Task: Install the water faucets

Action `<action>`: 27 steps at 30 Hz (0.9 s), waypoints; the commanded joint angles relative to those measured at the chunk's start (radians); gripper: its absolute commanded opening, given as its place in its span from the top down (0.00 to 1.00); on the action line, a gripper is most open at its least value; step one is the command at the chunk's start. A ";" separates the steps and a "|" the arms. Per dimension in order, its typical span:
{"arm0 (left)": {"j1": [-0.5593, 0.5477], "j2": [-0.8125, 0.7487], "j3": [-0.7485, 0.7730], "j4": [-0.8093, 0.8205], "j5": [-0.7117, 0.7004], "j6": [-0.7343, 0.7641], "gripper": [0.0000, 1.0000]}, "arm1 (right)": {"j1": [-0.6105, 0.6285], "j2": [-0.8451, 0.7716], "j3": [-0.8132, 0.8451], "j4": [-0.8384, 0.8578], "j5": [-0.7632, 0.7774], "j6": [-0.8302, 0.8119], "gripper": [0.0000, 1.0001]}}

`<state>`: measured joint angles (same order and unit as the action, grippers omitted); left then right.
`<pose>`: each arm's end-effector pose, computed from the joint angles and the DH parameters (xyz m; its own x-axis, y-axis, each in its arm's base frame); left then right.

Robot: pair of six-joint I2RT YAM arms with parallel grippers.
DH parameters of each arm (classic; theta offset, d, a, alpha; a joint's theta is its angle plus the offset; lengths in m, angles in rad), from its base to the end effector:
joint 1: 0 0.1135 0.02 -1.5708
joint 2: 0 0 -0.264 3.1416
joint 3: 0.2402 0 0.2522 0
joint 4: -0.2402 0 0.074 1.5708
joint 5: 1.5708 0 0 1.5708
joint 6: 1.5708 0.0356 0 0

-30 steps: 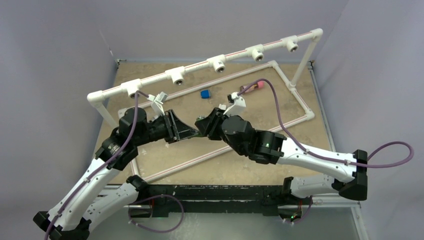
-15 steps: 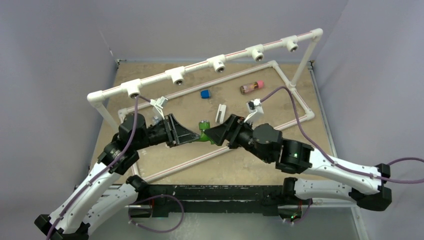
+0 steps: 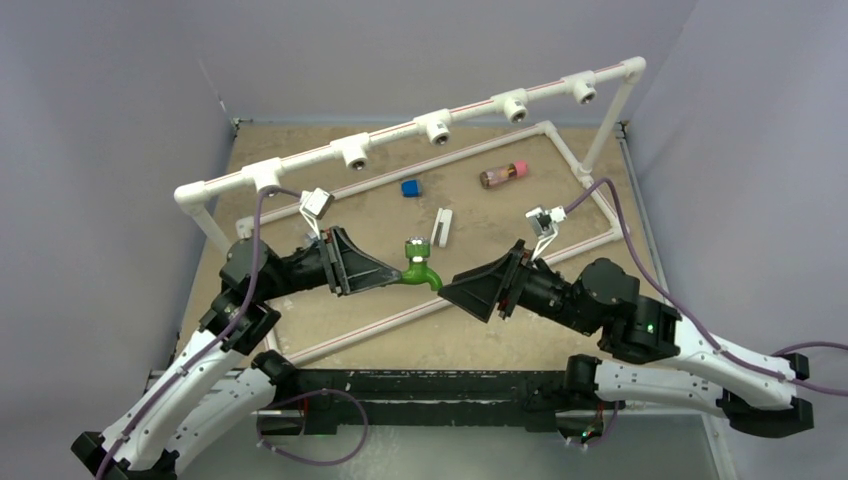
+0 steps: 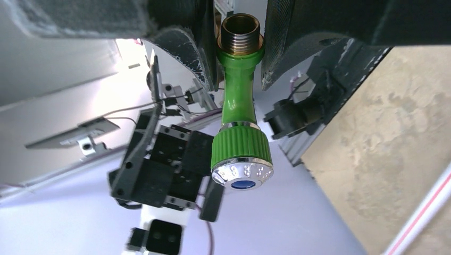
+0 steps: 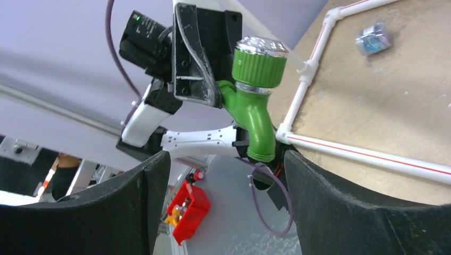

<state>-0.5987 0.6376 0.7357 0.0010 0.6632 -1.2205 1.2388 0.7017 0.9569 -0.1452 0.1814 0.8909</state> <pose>0.1094 -0.1011 0.3644 -0.8644 -0.3063 -0.3987 0.4029 0.0525 -0.9138 0.0545 0.1384 0.4158 -0.6552 0.4464 -0.6095 -0.5757 0.2274 0.7854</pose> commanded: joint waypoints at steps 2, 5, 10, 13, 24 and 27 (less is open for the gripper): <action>-0.004 0.010 -0.012 0.295 0.128 -0.098 1.00 | 0.005 0.000 0.019 0.061 -0.111 -0.058 0.22; -0.004 0.009 -0.006 0.317 0.145 -0.103 1.00 | 0.005 0.015 0.029 0.092 -0.141 -0.063 0.24; -0.004 0.016 -0.006 0.366 0.162 -0.109 1.00 | 0.005 0.051 0.040 0.141 -0.152 -0.068 0.26; -0.004 0.022 -0.005 0.378 0.166 -0.110 1.00 | 0.005 0.073 0.050 0.189 -0.158 -0.071 0.29; -0.004 0.011 -0.015 0.381 0.151 -0.112 1.00 | 0.004 0.106 0.063 0.255 -0.167 -0.067 0.38; -0.003 0.011 -0.017 0.379 0.148 -0.112 1.00 | 0.005 0.110 0.063 0.257 -0.170 -0.068 0.40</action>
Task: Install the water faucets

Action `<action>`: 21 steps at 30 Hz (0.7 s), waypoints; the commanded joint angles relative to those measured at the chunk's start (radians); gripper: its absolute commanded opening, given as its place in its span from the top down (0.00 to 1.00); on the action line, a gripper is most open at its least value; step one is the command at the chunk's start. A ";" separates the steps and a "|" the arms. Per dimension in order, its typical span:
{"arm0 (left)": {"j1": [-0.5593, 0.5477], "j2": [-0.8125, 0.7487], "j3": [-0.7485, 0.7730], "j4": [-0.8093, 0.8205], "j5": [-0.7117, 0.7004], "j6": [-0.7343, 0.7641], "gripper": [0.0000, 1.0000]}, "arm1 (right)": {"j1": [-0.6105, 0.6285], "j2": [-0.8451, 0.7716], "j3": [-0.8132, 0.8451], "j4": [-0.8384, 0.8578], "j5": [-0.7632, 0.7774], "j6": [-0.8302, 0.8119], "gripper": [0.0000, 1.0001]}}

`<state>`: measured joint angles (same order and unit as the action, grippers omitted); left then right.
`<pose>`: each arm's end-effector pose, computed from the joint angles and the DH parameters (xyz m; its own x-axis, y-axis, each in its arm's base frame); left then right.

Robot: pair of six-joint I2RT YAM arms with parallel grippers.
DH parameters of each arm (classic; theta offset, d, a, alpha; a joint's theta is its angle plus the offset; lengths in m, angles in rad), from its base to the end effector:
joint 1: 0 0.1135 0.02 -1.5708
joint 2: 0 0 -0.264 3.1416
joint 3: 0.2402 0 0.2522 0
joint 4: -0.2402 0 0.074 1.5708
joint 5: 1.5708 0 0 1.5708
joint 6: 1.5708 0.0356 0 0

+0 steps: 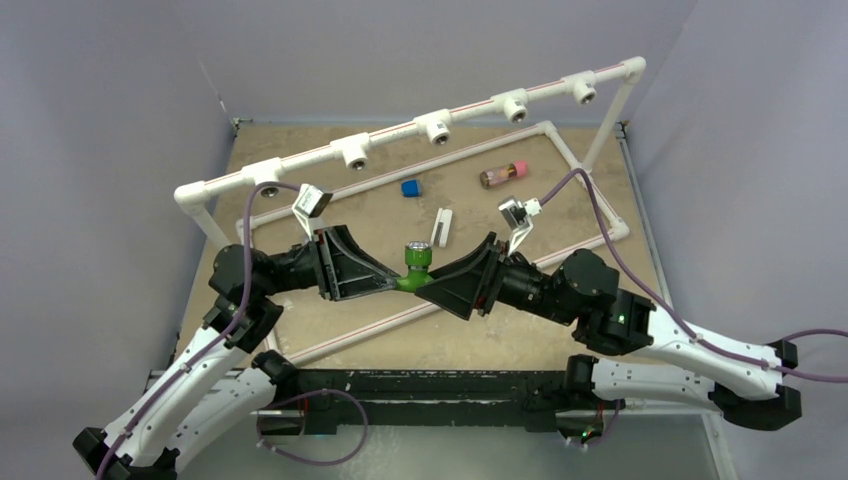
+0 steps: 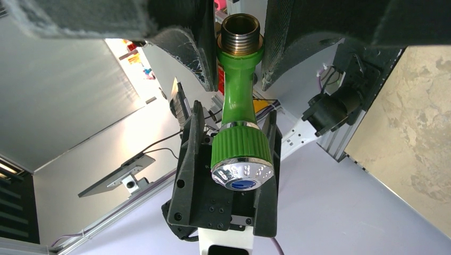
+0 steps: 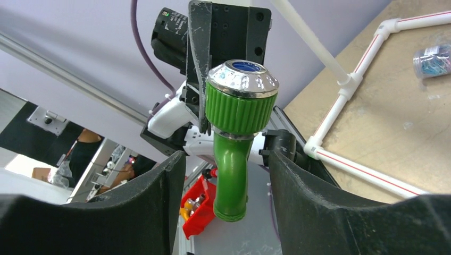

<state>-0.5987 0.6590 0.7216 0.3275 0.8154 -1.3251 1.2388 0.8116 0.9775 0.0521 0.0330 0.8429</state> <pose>0.1035 -0.1020 0.3878 -0.8378 -0.2334 -0.4935 0.5340 -0.1624 -0.8298 0.0588 0.1669 0.4283 -0.6507 0.4020 -0.6442 -0.6743 0.0843 0.7337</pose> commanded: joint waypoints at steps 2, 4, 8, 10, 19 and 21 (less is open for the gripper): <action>-0.004 -0.012 -0.007 0.052 -0.010 -0.009 1.00 | 0.005 0.001 0.040 0.066 -0.025 -0.020 0.41; -0.003 -0.017 -0.012 0.053 -0.018 -0.011 1.00 | 0.005 0.004 0.036 0.073 -0.028 -0.018 0.42; -0.004 -0.018 -0.016 0.060 -0.027 -0.014 1.00 | 0.005 0.013 0.033 0.075 -0.031 -0.017 0.44; -0.003 -0.017 -0.016 0.061 -0.027 -0.012 1.00 | 0.005 0.018 0.033 0.077 -0.031 -0.017 0.45; -0.004 -0.013 -0.016 0.062 -0.025 -0.006 1.00 | 0.004 0.027 0.030 0.091 -0.031 -0.017 0.53; -0.004 -0.013 -0.016 0.061 -0.024 -0.005 1.00 | 0.005 0.028 0.030 0.092 -0.031 -0.017 0.55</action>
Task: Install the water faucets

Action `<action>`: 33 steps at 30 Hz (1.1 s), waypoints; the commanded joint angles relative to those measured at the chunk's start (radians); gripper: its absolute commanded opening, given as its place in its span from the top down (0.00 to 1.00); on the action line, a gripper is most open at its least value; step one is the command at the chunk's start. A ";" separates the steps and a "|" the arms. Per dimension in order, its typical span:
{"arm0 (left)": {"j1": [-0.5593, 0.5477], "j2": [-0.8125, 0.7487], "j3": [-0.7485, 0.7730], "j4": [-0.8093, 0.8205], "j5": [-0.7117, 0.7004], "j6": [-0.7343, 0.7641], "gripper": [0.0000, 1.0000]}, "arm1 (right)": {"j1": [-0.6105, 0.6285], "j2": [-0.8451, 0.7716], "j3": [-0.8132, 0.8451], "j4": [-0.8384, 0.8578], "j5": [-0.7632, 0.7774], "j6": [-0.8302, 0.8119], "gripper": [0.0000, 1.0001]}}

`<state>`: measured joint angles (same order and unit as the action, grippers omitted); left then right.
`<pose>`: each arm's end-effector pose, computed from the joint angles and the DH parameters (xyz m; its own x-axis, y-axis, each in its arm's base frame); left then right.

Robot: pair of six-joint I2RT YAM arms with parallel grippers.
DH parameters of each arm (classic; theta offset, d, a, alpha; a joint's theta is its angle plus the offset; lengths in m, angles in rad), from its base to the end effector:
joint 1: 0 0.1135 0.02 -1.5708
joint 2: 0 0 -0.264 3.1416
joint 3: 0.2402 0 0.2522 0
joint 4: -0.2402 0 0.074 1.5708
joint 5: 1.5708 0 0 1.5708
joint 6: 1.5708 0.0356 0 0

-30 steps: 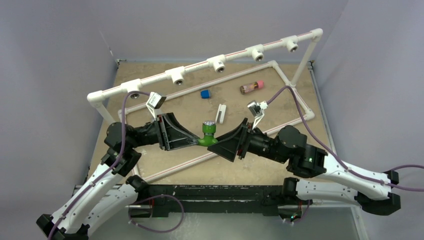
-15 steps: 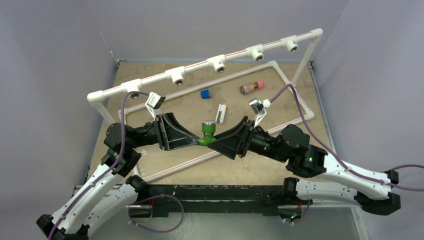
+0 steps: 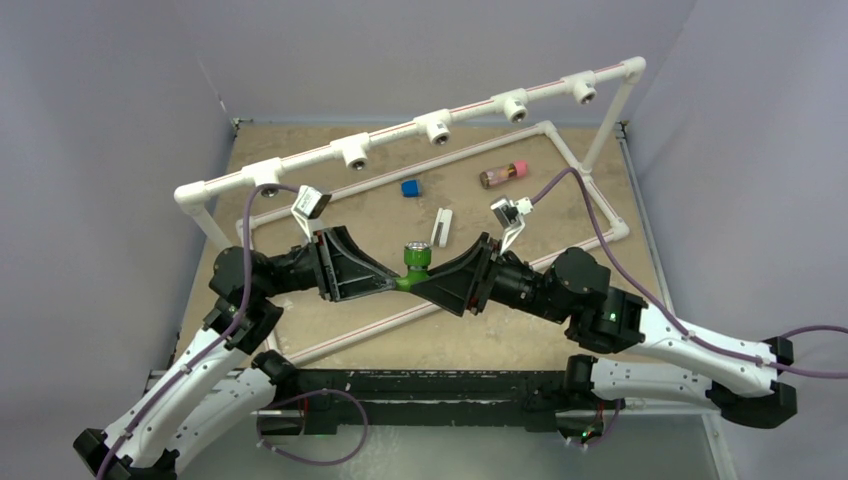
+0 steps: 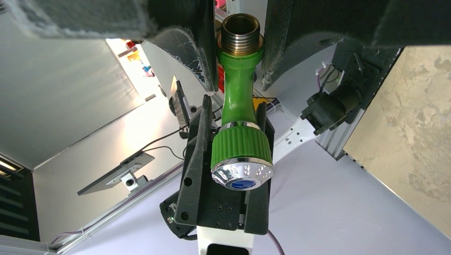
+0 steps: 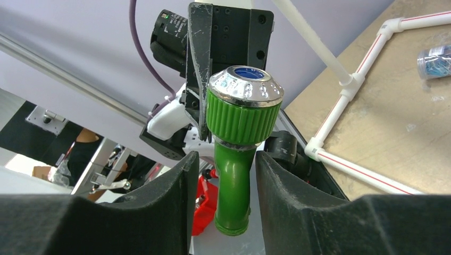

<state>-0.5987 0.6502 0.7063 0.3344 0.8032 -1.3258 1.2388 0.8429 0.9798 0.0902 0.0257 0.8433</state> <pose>0.1032 -0.1014 0.3845 -0.8366 -0.2447 -0.4900 0.5333 -0.1599 -0.8307 0.0614 0.1752 0.4281 -0.6509 0.4026 -0.6436 -0.6779 0.0734 0.7315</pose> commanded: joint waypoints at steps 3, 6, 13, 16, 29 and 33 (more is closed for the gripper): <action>-0.003 -0.005 -0.003 0.055 -0.015 -0.002 1.00 | 0.005 -0.001 0.025 0.059 -0.024 -0.015 0.58; -0.004 -0.007 -0.005 0.059 -0.017 -0.003 1.00 | 0.005 0.000 0.023 0.059 -0.024 -0.015 0.61; -0.004 -0.005 -0.005 0.060 -0.018 -0.002 1.00 | 0.005 0.005 0.023 0.059 -0.024 -0.018 1.00; -0.004 -0.002 -0.005 0.050 -0.019 0.002 1.00 | 0.005 0.006 0.025 0.074 -0.004 -0.029 1.00; -0.004 0.016 0.170 -0.368 -0.118 0.190 0.29 | 0.005 -0.004 0.077 -0.020 0.037 -0.092 1.00; -0.003 0.090 0.377 -0.609 -0.182 0.348 0.27 | 0.004 -0.006 0.133 -0.085 0.074 -0.145 1.00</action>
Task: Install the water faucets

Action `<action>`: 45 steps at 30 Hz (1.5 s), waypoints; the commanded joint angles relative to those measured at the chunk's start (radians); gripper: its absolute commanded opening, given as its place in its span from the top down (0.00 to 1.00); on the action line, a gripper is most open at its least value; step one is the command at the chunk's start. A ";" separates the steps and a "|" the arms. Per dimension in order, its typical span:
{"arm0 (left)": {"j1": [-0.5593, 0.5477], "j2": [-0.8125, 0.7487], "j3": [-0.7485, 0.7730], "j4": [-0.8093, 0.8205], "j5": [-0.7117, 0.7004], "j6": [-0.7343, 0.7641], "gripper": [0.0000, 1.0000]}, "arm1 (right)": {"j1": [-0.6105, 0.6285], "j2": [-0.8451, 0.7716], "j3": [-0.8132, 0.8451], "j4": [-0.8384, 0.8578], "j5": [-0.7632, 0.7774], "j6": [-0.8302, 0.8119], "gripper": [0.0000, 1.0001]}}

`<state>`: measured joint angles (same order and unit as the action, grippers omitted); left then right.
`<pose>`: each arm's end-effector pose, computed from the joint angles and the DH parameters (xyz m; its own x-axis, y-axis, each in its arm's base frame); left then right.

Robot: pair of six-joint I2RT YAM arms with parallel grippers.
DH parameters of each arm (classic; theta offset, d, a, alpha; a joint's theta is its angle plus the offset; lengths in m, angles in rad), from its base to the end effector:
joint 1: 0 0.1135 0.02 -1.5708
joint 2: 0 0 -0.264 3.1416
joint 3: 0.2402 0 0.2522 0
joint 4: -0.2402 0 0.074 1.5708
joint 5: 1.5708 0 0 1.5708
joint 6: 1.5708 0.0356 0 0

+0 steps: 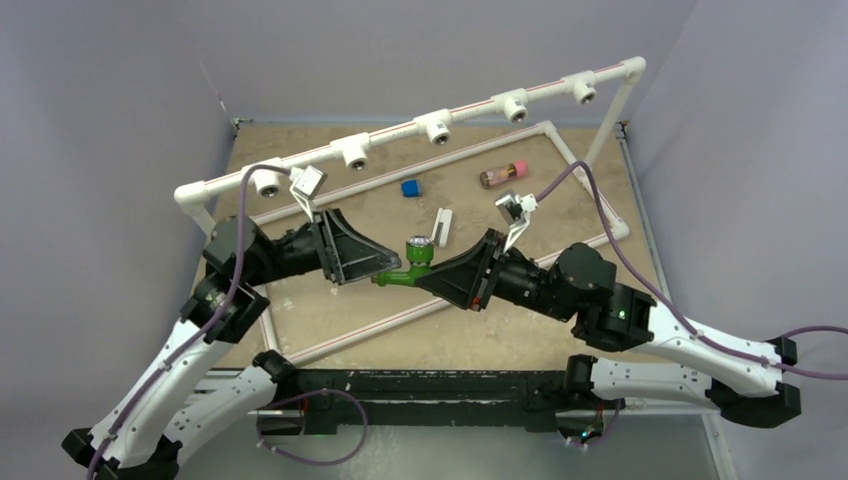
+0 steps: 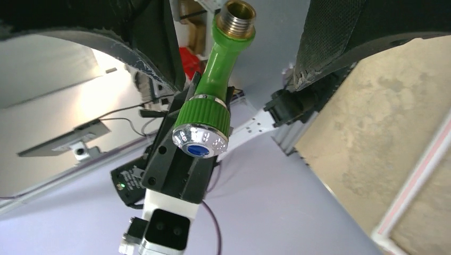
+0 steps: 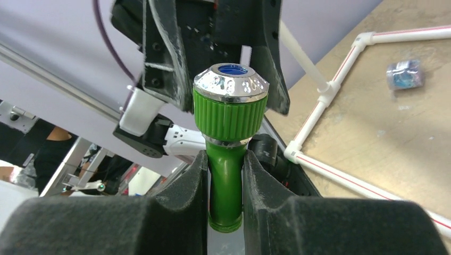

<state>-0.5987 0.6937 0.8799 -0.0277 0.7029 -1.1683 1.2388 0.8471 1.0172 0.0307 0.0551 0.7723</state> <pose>0.1081 -0.1016 0.4026 -0.8297 -0.2837 -0.4807 0.4950 0.0241 -0.8686 0.0618 0.1731 0.4338 -0.5998 0.3978 -0.6942 -0.7089 0.1381 0.6916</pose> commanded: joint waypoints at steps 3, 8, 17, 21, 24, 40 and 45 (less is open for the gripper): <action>-0.003 0.116 0.386 -0.448 -0.167 0.325 0.27 | 0.005 -0.011 0.142 -0.094 0.091 -0.109 1.00; -0.003 0.231 0.705 -0.693 -0.325 0.527 0.26 | 0.005 0.013 0.230 -0.174 0.177 -0.171 1.00; -0.003 0.384 0.989 -0.750 -0.704 0.800 0.68 | 0.005 0.090 0.349 -0.219 0.320 -0.295 1.00; -0.003 0.390 0.939 -0.647 -0.936 0.888 0.93 | 0.005 0.122 0.363 -0.198 0.369 -0.349 1.00; -0.003 0.395 0.899 -0.550 -1.042 0.949 1.00 | 0.005 0.149 0.370 -0.173 0.377 -0.375 1.00; 0.116 0.446 0.585 -0.030 -1.378 1.348 1.00 | 0.004 0.242 0.350 -0.015 0.420 -0.518 1.00; 0.265 0.474 0.566 -0.082 -1.279 1.270 1.00 | 0.005 0.248 0.337 0.007 0.398 -0.529 1.00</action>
<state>-0.4088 1.1633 1.4651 -0.1646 -0.6201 0.1184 1.2388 1.1061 1.3518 -0.0669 0.4446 0.2871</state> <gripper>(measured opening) 0.002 0.225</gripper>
